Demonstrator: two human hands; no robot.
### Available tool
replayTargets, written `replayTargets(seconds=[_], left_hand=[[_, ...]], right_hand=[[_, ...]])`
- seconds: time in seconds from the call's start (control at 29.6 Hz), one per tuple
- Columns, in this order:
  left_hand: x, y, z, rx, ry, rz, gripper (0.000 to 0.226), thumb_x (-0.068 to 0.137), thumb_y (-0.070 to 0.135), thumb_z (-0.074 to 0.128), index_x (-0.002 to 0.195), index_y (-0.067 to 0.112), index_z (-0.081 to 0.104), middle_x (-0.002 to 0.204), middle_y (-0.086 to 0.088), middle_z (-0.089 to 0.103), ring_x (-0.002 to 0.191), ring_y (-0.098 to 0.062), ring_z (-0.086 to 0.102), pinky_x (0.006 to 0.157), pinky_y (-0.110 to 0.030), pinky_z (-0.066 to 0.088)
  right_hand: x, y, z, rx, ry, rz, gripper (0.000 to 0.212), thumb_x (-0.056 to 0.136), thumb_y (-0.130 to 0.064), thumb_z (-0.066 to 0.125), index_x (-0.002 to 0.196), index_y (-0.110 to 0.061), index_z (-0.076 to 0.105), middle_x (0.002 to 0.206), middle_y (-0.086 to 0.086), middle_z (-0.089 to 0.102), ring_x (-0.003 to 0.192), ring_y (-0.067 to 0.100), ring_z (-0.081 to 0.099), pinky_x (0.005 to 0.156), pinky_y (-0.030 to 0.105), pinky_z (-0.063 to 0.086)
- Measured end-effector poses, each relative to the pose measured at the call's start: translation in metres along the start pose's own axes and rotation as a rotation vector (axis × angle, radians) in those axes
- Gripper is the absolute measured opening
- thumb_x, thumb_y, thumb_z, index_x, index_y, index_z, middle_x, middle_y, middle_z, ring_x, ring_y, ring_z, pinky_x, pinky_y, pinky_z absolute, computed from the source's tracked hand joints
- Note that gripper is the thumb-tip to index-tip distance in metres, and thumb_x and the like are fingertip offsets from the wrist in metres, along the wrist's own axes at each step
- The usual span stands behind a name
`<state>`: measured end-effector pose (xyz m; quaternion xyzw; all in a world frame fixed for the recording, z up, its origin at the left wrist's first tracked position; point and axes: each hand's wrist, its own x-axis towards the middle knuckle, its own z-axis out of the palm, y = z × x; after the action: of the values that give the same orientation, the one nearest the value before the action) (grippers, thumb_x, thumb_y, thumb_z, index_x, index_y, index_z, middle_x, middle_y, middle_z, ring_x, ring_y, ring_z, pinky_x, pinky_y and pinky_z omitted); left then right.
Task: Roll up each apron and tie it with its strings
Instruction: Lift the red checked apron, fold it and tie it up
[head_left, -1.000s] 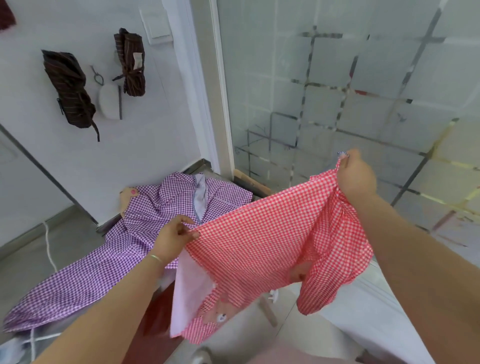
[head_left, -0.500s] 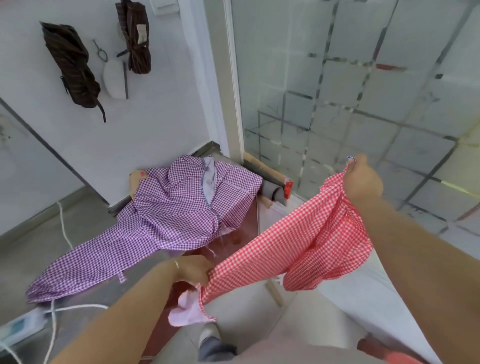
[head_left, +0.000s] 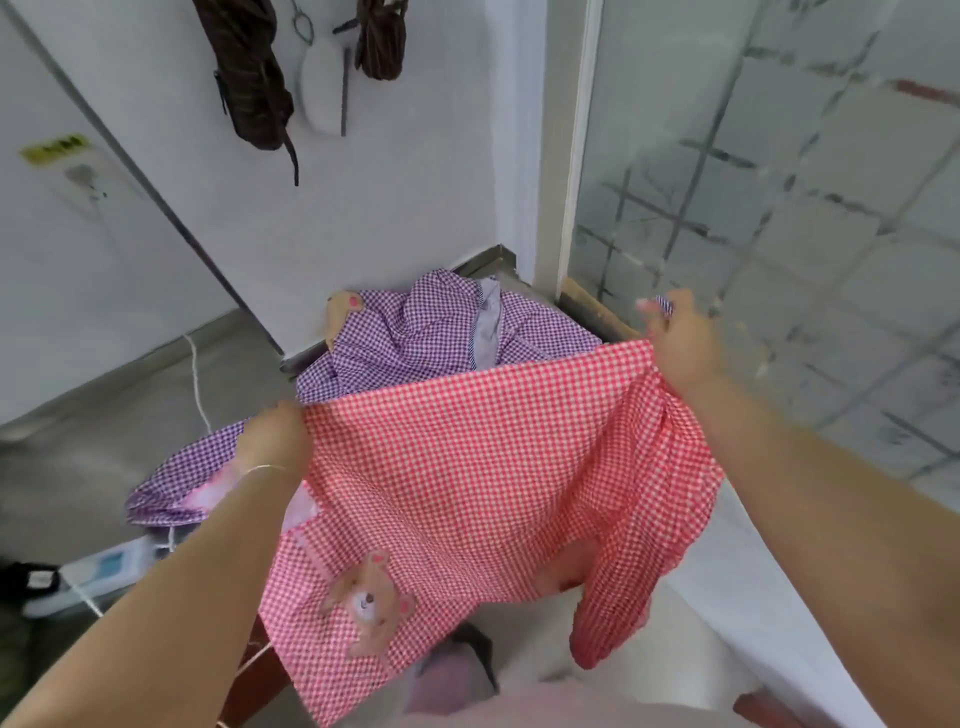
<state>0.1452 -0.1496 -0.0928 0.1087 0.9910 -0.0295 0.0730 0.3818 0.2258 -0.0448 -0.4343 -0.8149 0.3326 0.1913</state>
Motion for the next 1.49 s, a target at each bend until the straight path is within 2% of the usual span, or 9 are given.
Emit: replayTargets(seconds=[0.1, 0.24, 0.34, 0.61, 0.74, 0.88, 1.01, 1.22, 1.49], left_hand=[[0.025, -0.025, 0.007, -0.099, 0.005, -0.061, 0.034, 0.097, 0.009, 0.040, 0.122, 0.010, 0.062, 0.116, -0.020, 0.065, 0.105, -0.037, 0.062, 0.091, -0.046, 0.050], [0.073, -0.058, 0.014, -0.120, -0.028, -0.114, 0.031, 0.099, 0.010, 0.038, 0.121, 0.010, 0.060, 0.115, -0.023, 0.064, 0.106, -0.041, 0.060, 0.089, -0.049, 0.048], [0.117, -0.081, 0.022, -0.163, -0.110, -0.069, 0.028, 0.099, 0.016, 0.041, 0.117, 0.011, 0.061, 0.113, -0.022, 0.064, 0.102, -0.040, 0.061, 0.088, -0.046, 0.049], [0.190, -0.084, 0.041, -0.135, -0.386, 0.217, 0.022, 0.094, 0.020, 0.058, 0.110, 0.011, 0.071, 0.120, -0.012, 0.065, 0.112, -0.030, 0.057, 0.099, -0.035, 0.041], [0.214, -0.097, 0.047, -0.028, -0.491, 0.065, 0.036, 0.095, 0.034, 0.054, 0.112, 0.006, 0.068, 0.116, -0.015, 0.065, 0.106, -0.030, 0.061, 0.091, -0.034, 0.046], [0.220, -0.096, 0.065, -0.380, -0.543, -0.268, 0.037, 0.099, 0.016, 0.047, 0.116, -0.014, 0.059, 0.100, -0.023, 0.062, 0.078, -0.030, 0.059, 0.069, -0.036, 0.048], [0.209, -0.104, 0.079, -0.625, -0.354, -0.510, 0.040, 0.101, 0.019, 0.042, 0.118, -0.013, 0.060, 0.106, -0.028, 0.064, 0.093, -0.037, 0.061, 0.085, -0.039, 0.045], [0.206, -0.120, 0.057, -0.819, 0.298, -0.757, 0.030, 0.094, 0.009, 0.046, 0.112, -0.007, 0.064, 0.114, -0.029, 0.064, 0.109, -0.039, 0.059, 0.091, -0.037, 0.043], [0.211, -0.100, 0.063, -0.878, 0.278, -0.856, 0.033, 0.095, 0.010, 0.045, 0.119, -0.003, 0.063, 0.122, -0.023, 0.063, 0.117, -0.034, 0.056, 0.098, -0.034, 0.040]], right_hand=[[0.012, -0.031, 0.027, -0.071, -0.201, -0.127, 0.051, 0.085, -0.058, 0.059, 0.117, -0.020, 0.046, 0.101, 0.009, 0.064, 0.087, 0.029, 0.060, 0.074, 0.038, 0.048], [0.033, -0.090, 0.062, -0.494, -0.464, -0.418, 0.077, 0.072, -0.073, 0.061, 0.133, -0.028, 0.045, 0.124, 0.004, 0.060, 0.116, 0.031, 0.055, 0.096, 0.044, 0.044], [0.057, -0.124, 0.094, -0.779, -0.546, -0.538, 0.053, 0.084, -0.064, 0.056, 0.118, -0.023, 0.056, 0.097, -0.004, 0.060, 0.106, 0.026, 0.059, 0.089, 0.038, 0.042], [0.123, -0.154, 0.189, -0.530, -0.150, 0.081, 0.025, 0.093, -0.030, 0.047, 0.096, -0.011, 0.063, 0.101, 0.012, 0.066, 0.087, 0.030, 0.064, 0.078, 0.039, 0.053], [0.132, -0.158, 0.233, -0.498, -0.211, 0.173, 0.027, 0.096, -0.023, 0.044, 0.109, -0.011, 0.064, 0.114, 0.015, 0.064, 0.097, 0.031, 0.061, 0.079, 0.040, 0.047], [0.135, -0.156, 0.248, -0.461, -0.259, 0.165, 0.030, 0.096, -0.015, 0.045, 0.122, -0.004, 0.055, 0.121, 0.022, 0.059, 0.111, 0.039, 0.056, 0.090, 0.046, 0.045], [0.138, -0.151, 0.261, -0.464, -0.294, 0.156, 0.030, 0.093, -0.020, 0.048, 0.119, -0.006, 0.055, 0.118, 0.022, 0.059, 0.108, 0.040, 0.057, 0.086, 0.047, 0.046], [0.146, -0.176, 0.307, -0.521, -0.482, 0.099, 0.038, 0.094, -0.026, 0.051, 0.130, -0.014, 0.050, 0.130, 0.014, 0.057, 0.117, 0.035, 0.055, 0.099, 0.048, 0.044], [0.152, -0.175, 0.323, -0.300, -0.419, 0.029, 0.032, 0.092, -0.025, 0.055, 0.123, -0.014, 0.055, 0.124, 0.011, 0.062, 0.110, 0.030, 0.060, 0.099, 0.044, 0.047]])
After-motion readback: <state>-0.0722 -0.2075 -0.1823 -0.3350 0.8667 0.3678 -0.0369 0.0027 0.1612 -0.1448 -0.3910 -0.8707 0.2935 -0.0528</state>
